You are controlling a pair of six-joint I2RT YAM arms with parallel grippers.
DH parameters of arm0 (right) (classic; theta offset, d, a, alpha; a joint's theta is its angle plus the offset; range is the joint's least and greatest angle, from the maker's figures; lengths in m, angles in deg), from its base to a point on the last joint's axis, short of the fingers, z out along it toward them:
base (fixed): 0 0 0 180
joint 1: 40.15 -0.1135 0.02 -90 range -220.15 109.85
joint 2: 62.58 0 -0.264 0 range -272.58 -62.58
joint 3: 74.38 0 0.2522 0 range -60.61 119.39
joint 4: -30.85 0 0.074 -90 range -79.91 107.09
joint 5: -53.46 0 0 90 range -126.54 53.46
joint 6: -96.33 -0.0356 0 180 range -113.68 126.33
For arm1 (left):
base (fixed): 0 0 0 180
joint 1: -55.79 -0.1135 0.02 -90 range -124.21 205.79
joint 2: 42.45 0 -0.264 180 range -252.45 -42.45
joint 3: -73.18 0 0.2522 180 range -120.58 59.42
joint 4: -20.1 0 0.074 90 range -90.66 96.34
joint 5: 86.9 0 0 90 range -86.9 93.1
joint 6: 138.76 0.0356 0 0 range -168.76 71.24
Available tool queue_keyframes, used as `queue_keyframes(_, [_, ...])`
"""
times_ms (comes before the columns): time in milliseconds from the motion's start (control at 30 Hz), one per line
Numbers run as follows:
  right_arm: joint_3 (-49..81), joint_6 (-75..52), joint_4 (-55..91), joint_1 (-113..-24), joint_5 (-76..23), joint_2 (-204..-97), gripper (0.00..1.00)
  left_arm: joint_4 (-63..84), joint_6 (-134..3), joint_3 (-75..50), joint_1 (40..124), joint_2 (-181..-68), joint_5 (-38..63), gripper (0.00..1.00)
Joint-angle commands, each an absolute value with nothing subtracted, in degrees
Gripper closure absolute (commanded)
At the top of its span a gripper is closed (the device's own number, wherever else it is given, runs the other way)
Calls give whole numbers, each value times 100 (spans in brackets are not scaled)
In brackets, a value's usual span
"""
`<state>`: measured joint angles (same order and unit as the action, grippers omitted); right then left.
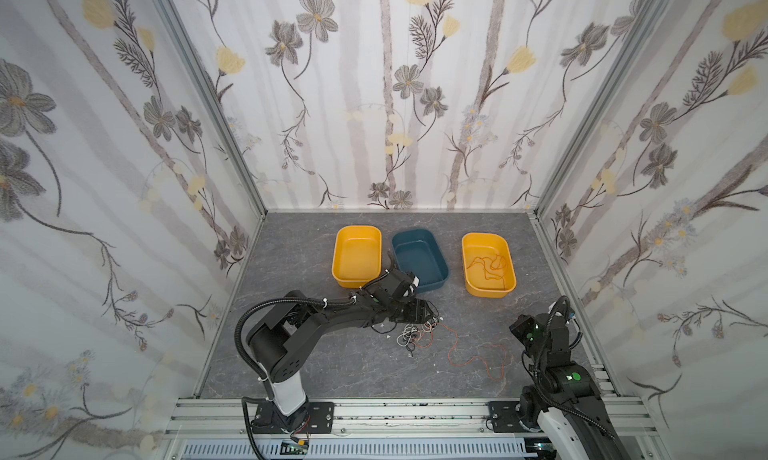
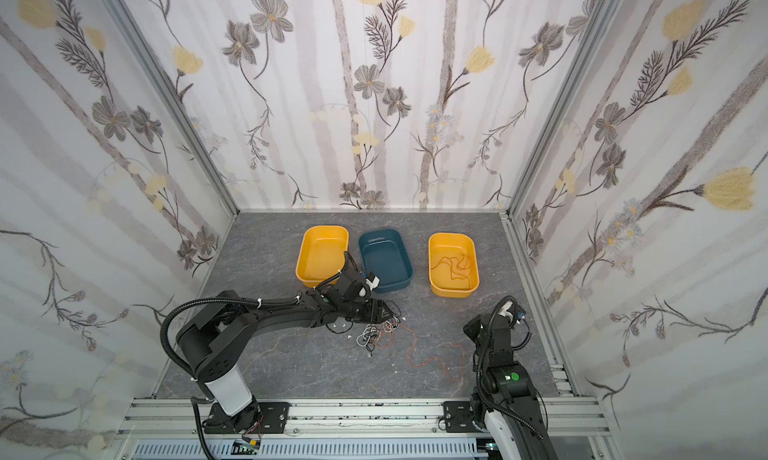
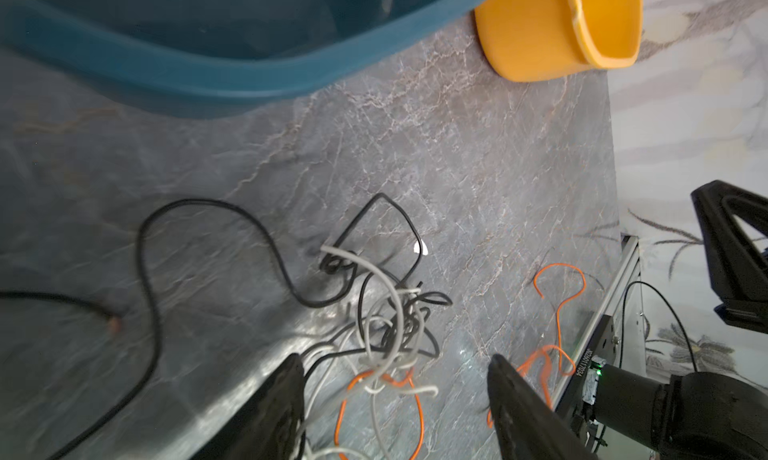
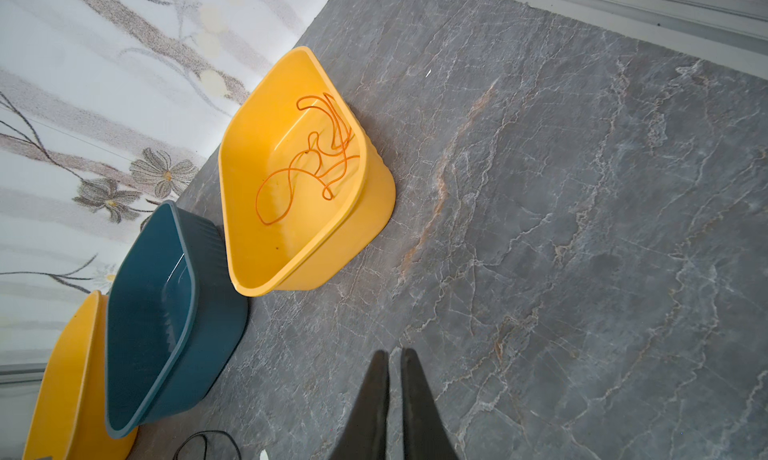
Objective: Untangle the cables
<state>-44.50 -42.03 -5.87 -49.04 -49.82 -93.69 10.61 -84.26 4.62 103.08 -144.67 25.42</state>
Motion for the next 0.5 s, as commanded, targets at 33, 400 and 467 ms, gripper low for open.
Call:
queue_keyframes(33, [-4479,-4042,-182,-4877,-4531,-9381,89,230,-8043,-5,10445,-14808,2033,30])
queue_keyframes(400, [-4622,-3303,825,-4999,-1951,-9782,62,-76,-8236,-133,10506,-14959,1483,67])
queue_keyframes(467, [-4564,-3263,686,-5208,-1870,-9873,61,-102,-8290,-122,10507,-14940,1390,79])
